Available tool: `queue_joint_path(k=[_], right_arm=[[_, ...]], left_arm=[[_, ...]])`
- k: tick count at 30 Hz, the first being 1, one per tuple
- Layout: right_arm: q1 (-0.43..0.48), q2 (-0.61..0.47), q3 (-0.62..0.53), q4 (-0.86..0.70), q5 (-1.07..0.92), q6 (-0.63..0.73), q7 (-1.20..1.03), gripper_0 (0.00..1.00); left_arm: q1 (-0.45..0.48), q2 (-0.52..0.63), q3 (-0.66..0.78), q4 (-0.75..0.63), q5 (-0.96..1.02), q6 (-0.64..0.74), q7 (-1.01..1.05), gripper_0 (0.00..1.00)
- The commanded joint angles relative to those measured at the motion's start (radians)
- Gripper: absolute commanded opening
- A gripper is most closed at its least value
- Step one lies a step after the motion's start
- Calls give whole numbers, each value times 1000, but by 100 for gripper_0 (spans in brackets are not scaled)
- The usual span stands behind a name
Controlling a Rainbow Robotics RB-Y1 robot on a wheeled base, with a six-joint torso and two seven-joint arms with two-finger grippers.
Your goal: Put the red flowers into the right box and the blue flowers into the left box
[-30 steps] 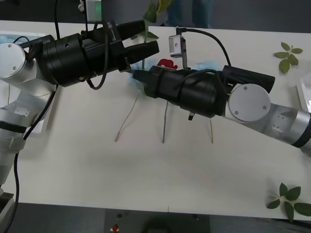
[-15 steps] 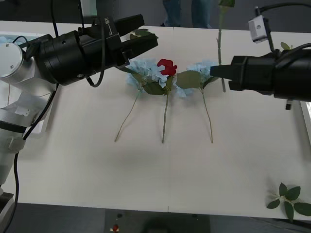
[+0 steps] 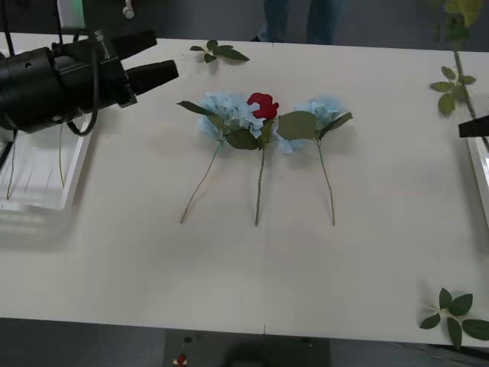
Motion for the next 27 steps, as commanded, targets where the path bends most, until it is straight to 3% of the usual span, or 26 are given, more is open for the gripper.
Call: queue_joint_path(k=[1, 8, 11, 16, 27], right_arm=[[-26, -9, -46, 229, -6, 150, 26, 0], [-28, 86, -165, 670, 118, 506, 45, 0], [-29, 117, -198, 780, 230, 578, 54, 0], [-29, 160, -206, 880, 433, 593, 62, 0], [-11, 303, -204, 1036, 760, 578, 65, 0]], left_arm=[[32, 115, 8, 48, -19, 54, 32, 100], [48, 190, -27, 63, -229, 31, 276, 100], [48, 205, -73, 54, -306, -29, 397, 100], [46, 246, -167, 6, -481, -129, 682, 100], [11, 274, -268, -129, -815, -121, 1196, 100]])
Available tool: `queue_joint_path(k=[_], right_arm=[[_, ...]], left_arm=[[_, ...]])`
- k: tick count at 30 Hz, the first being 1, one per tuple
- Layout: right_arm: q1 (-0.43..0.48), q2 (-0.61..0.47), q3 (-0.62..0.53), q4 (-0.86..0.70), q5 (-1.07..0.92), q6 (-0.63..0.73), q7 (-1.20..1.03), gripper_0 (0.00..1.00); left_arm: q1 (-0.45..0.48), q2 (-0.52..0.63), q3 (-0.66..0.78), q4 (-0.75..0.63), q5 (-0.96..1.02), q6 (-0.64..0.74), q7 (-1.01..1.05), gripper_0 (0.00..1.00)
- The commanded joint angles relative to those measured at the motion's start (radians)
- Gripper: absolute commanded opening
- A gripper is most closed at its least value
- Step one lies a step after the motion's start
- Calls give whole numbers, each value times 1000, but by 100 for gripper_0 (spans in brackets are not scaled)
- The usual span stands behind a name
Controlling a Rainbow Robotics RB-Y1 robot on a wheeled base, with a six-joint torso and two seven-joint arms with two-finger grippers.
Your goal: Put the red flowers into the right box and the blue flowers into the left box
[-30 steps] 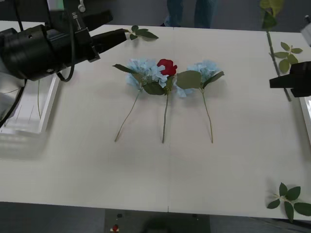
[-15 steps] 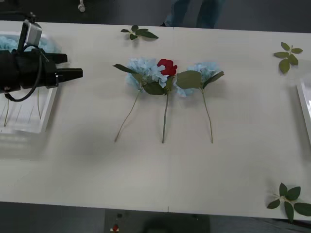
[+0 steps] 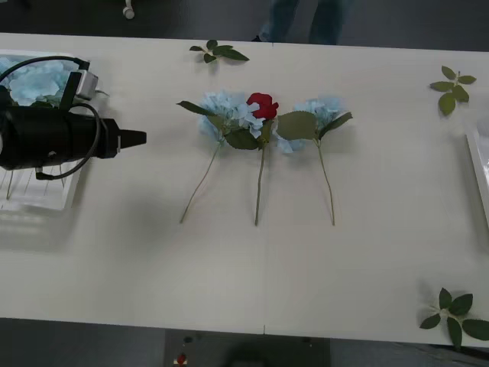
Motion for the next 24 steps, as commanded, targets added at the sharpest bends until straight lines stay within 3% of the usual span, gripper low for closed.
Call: queue_joint_path(k=[1, 13, 18, 19, 20, 21, 22, 24], right_arm=[[-7, 30, -16, 21, 91, -11, 34, 0], [76, 88, -16, 38, 181, -92, 8, 0], [79, 108, -16, 53, 201, -97, 6, 0], [79, 114, -16, 58, 209, -100, 6, 13], [79, 121, -16, 61, 213, -110, 5, 41], [79, 122, -16, 62, 213, -115, 5, 49], [79, 128, -16, 65, 210, -130, 6, 81], [77, 136, -16, 68, 207, -138, 5, 95]], left_arm=[[-55, 36, -35, -69, -112, 16, 235, 100], [-293, 4, -253, -106, -480, 240, 706, 100], [-360, -54, -298, -101, -565, 333, 785, 100], [-368, -65, -298, -99, -566, 347, 785, 100], [-375, -76, -304, -98, -568, 358, 785, 100], [-378, -79, -307, -99, -568, 361, 785, 100], [-398, -97, -327, -96, -589, 382, 791, 100], [-420, -126, -345, -90, -625, 416, 800, 100]])
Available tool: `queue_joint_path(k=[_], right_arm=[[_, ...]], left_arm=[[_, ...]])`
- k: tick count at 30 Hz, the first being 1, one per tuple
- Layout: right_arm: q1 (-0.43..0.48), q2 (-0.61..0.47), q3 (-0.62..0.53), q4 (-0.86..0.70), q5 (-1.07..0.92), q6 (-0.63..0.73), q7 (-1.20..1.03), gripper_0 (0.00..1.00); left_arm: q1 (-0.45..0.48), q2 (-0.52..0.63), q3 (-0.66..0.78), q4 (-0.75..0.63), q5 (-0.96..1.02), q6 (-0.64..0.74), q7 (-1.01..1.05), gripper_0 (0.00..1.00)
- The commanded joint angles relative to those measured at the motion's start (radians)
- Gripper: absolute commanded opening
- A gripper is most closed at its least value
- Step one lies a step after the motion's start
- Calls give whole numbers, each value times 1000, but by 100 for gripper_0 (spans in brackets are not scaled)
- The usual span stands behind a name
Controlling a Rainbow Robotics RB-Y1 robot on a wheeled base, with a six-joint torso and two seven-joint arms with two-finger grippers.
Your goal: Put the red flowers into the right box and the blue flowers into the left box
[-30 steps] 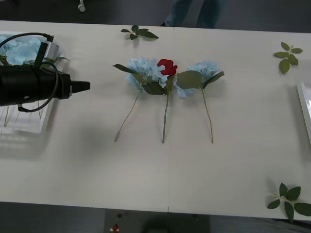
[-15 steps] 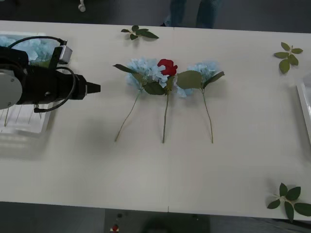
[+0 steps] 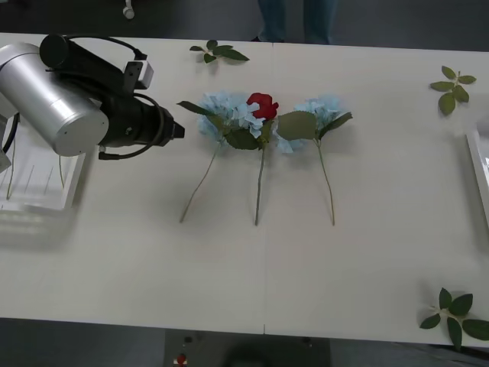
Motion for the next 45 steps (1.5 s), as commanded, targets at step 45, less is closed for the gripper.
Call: queue_joint_path(k=[45], right_arm=[[-4, 123, -386, -963, -30, 313, -716, 98]], left_arm=[[-256, -440, -360, 505, -423, -48, 210, 100]])
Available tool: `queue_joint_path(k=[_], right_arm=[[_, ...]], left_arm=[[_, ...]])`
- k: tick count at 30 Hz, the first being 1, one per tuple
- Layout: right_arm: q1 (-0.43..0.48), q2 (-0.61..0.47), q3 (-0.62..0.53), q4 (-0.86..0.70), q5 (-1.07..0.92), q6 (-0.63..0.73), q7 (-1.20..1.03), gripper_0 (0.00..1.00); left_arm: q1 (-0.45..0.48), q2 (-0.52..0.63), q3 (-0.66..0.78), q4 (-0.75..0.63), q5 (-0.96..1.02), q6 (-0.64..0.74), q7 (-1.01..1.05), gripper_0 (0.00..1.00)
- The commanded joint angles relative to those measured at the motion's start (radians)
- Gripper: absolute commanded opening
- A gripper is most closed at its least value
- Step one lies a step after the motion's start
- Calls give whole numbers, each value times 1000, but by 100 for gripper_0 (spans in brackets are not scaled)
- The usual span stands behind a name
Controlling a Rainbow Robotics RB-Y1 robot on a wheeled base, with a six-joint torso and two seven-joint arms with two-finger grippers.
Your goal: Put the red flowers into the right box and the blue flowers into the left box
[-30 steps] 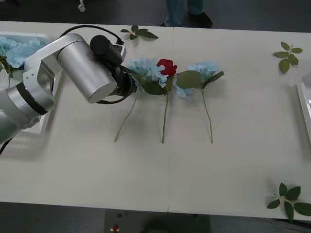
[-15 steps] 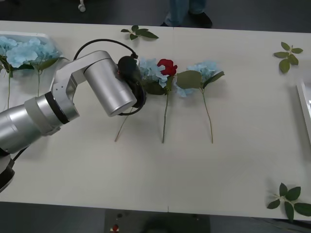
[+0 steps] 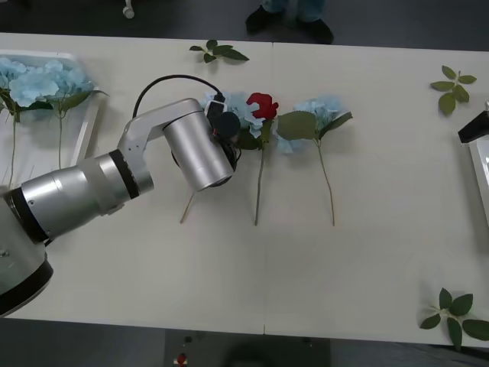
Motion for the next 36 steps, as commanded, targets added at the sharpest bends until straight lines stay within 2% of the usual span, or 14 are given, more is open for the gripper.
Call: queue_joint_path(k=[1, 6, 12, 15, 16, 17, 19, 36], right_arm=[[-4, 80, -14, -60, 87, -5, -131, 98], [-4, 173, 15, -140, 261, -3, -235, 98], [-6, 228, 144, -207, 417, -53, -346, 98], [-6, 271, 185, -215, 485, -59, -355, 98], [-6, 292, 194, -215, 508, -60, -358, 98], [-6, 317, 197, -213, 529, -57, -364, 98], [-6, 360, 197, -203, 552, -54, -372, 97], [-4, 671, 204, -57, 842, -68, -398, 98]], left_arm=[[-36, -16, 16, 30, -17, -54, 25, 100], [-39, -16, -12, 59, -39, -91, 32, 100], [-39, -10, -25, 62, -40, -100, 39, 100], [-39, -7, -44, 62, -51, -105, 44, 79], [-39, -2, -51, 62, -54, -110, 47, 56], [-37, -1, -53, 64, -54, -113, 48, 29], [-39, 2, -55, 62, -52, -117, 50, 0], [-37, 5, -55, 64, -65, -127, 45, 0]])
